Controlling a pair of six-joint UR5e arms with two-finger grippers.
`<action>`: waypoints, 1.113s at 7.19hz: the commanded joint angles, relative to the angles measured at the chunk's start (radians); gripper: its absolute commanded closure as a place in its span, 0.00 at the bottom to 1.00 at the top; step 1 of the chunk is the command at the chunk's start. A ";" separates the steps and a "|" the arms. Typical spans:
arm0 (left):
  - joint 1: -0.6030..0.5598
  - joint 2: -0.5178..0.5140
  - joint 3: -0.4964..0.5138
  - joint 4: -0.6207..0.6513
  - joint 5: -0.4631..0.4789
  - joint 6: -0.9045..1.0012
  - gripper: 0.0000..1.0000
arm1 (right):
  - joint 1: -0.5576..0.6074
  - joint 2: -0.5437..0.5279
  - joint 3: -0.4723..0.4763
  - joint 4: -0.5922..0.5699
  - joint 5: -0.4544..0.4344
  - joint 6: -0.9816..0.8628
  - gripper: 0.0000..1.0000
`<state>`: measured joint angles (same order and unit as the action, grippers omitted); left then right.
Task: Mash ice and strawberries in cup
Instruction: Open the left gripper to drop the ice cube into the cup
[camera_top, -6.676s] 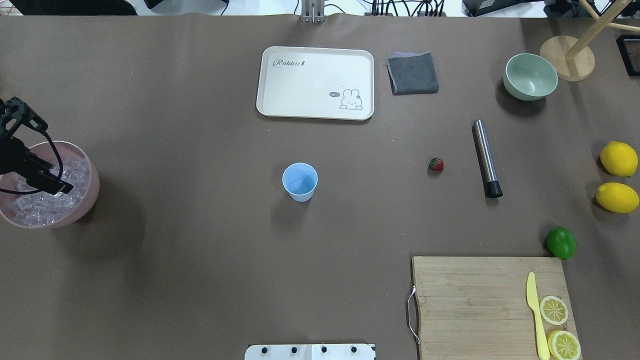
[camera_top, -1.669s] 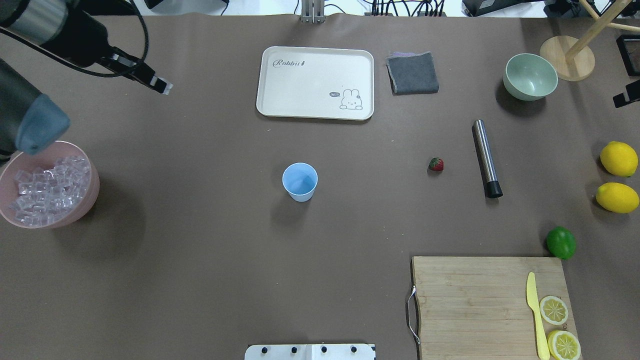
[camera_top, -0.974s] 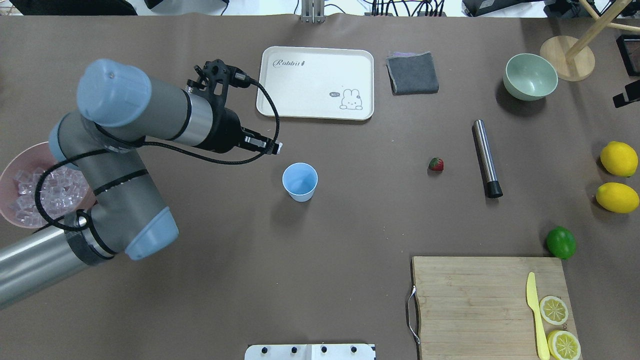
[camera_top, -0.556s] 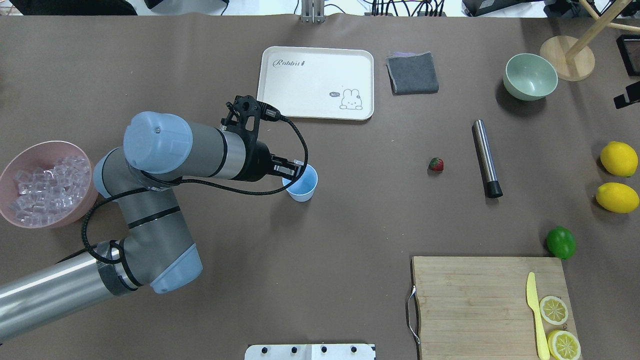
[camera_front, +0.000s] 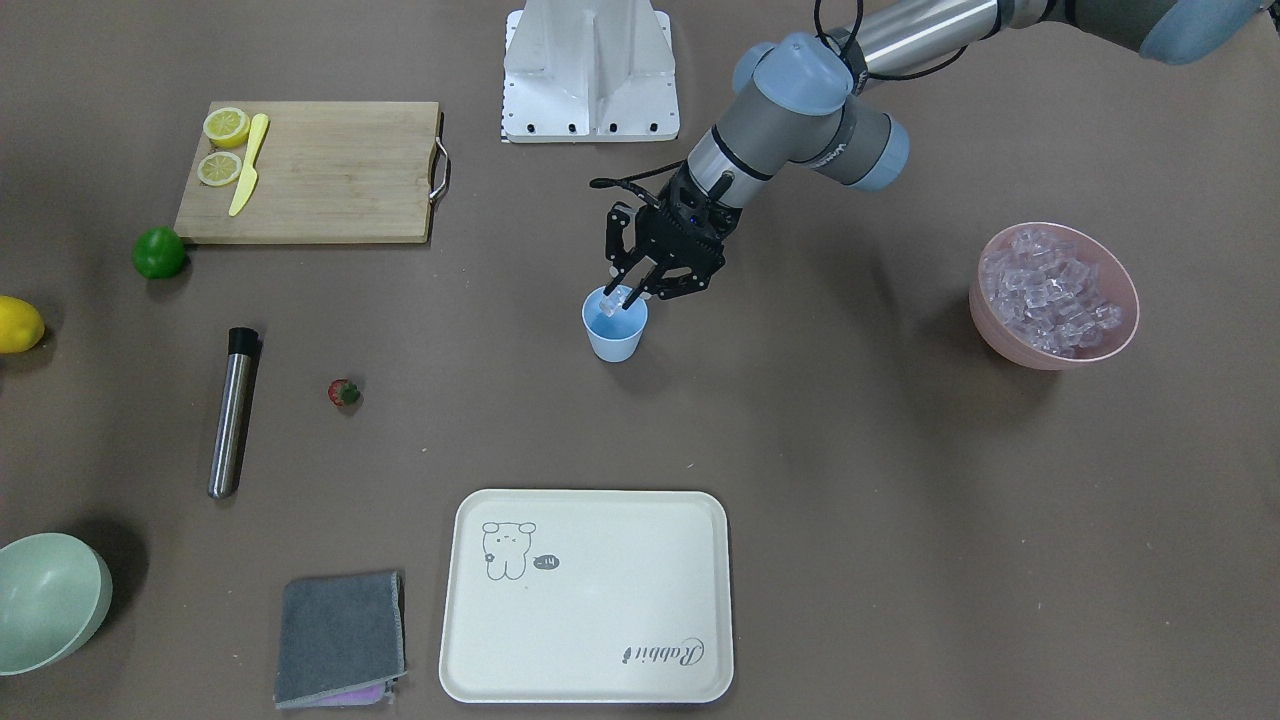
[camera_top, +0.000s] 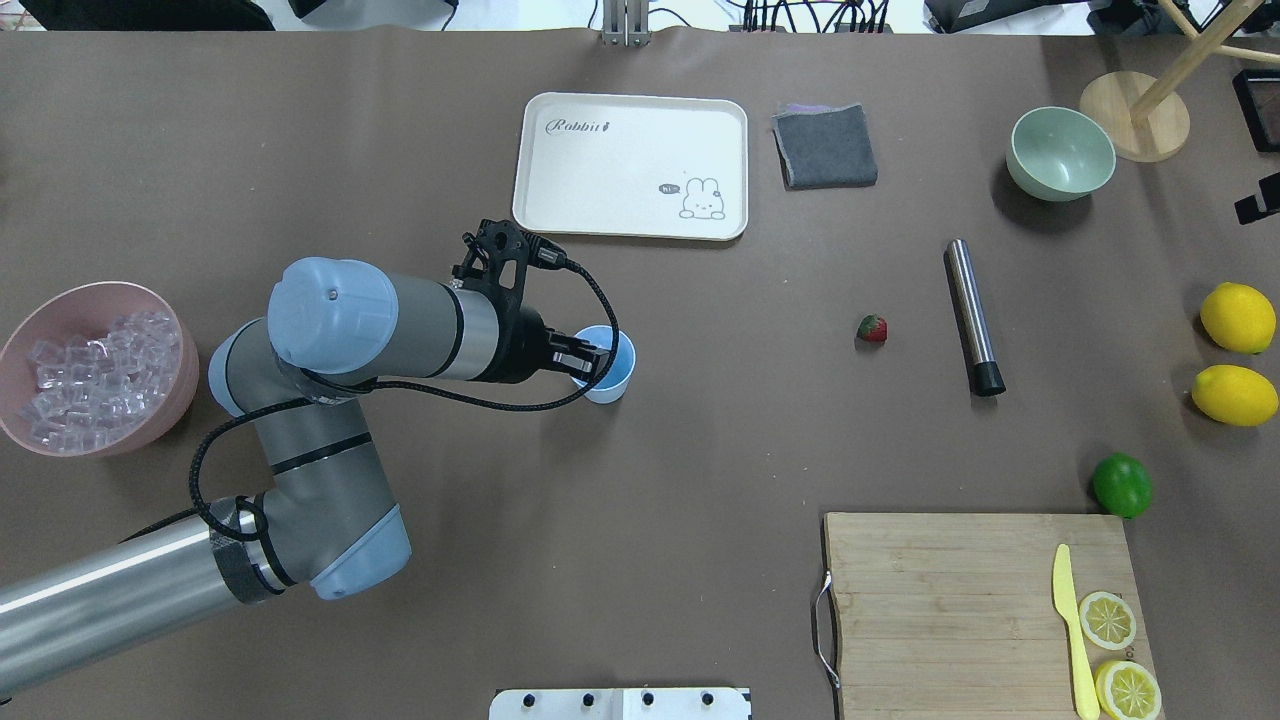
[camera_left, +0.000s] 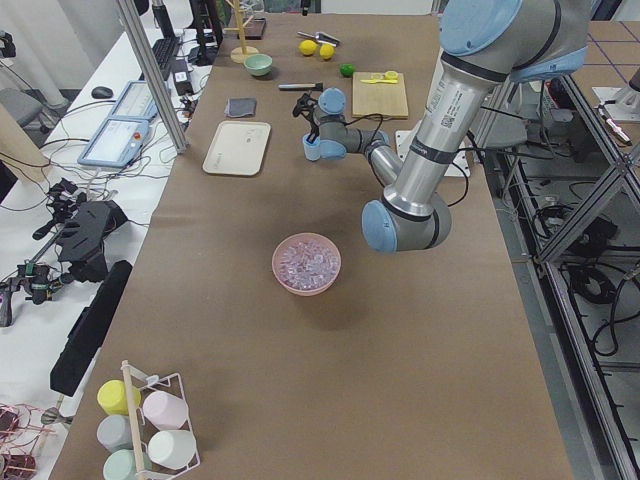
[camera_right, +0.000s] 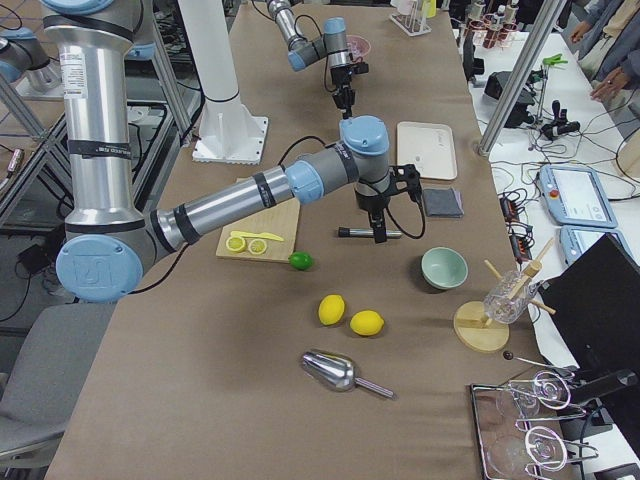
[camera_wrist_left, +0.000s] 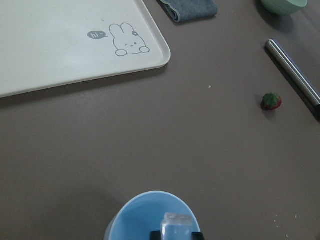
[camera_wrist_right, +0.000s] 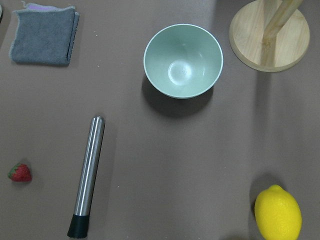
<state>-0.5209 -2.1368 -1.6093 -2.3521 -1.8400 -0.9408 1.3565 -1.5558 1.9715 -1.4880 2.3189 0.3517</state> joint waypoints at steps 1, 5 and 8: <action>-0.013 0.008 -0.014 -0.018 -0.002 0.011 0.02 | 0.010 -0.010 0.004 0.000 0.001 0.000 0.00; -0.251 0.058 -0.027 -0.012 -0.250 0.131 0.02 | 0.013 -0.021 0.007 0.002 0.022 -0.003 0.00; -0.419 0.150 -0.034 -0.004 -0.348 0.317 0.02 | 0.012 -0.027 0.003 0.005 0.089 -0.002 0.00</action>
<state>-0.8566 -2.0165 -1.6444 -2.3660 -2.1201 -0.6983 1.3696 -1.5853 1.9819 -1.4841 2.3961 0.3493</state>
